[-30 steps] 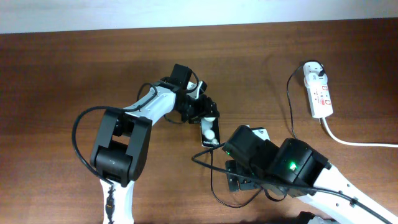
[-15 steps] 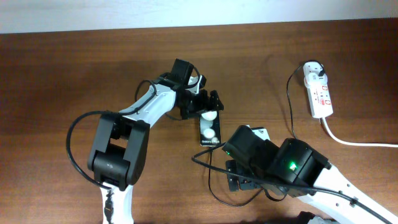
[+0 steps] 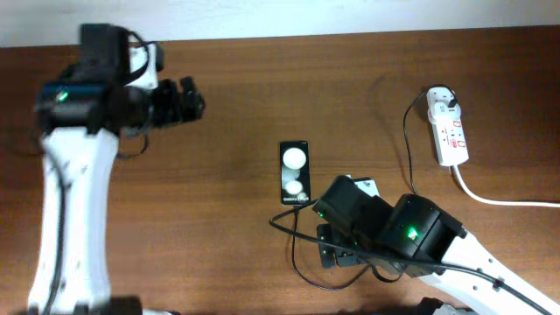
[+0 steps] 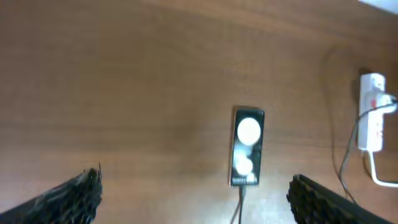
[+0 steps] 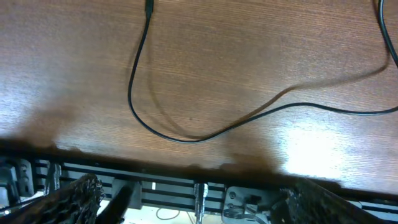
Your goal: Plug charger to phone and switch on socket
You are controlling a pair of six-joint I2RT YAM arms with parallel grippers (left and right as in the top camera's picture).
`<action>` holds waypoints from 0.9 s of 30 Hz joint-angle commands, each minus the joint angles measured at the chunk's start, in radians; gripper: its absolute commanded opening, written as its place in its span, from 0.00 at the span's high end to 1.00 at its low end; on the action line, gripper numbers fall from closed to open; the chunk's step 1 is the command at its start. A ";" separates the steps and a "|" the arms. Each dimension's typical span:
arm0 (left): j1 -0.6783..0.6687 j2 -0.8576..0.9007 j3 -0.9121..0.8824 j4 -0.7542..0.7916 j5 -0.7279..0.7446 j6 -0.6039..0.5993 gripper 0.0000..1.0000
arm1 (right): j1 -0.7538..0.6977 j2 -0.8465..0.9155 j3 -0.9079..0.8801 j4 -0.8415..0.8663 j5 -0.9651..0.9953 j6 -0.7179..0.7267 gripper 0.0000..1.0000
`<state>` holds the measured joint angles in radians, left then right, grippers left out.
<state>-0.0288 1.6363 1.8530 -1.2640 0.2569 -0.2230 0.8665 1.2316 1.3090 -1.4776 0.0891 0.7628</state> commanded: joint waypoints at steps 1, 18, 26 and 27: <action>0.013 -0.158 0.010 -0.151 -0.119 0.019 0.01 | -0.004 -0.008 0.014 0.000 0.013 0.002 0.01; 0.012 -0.912 0.010 -0.424 -0.150 0.019 0.01 | -0.004 -0.008 0.014 0.001 0.013 0.002 0.01; 0.012 -1.364 0.128 -0.424 -0.150 0.019 0.01 | -0.004 -0.008 0.014 0.058 0.013 0.002 0.01; 0.012 -1.364 0.172 -0.424 -0.150 0.019 0.01 | -0.004 -0.008 0.014 0.077 0.013 0.002 0.01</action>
<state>-0.0200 0.2699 1.9614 -1.6913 0.1150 -0.2195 0.8665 1.2316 1.3113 -1.4239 0.0891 0.7635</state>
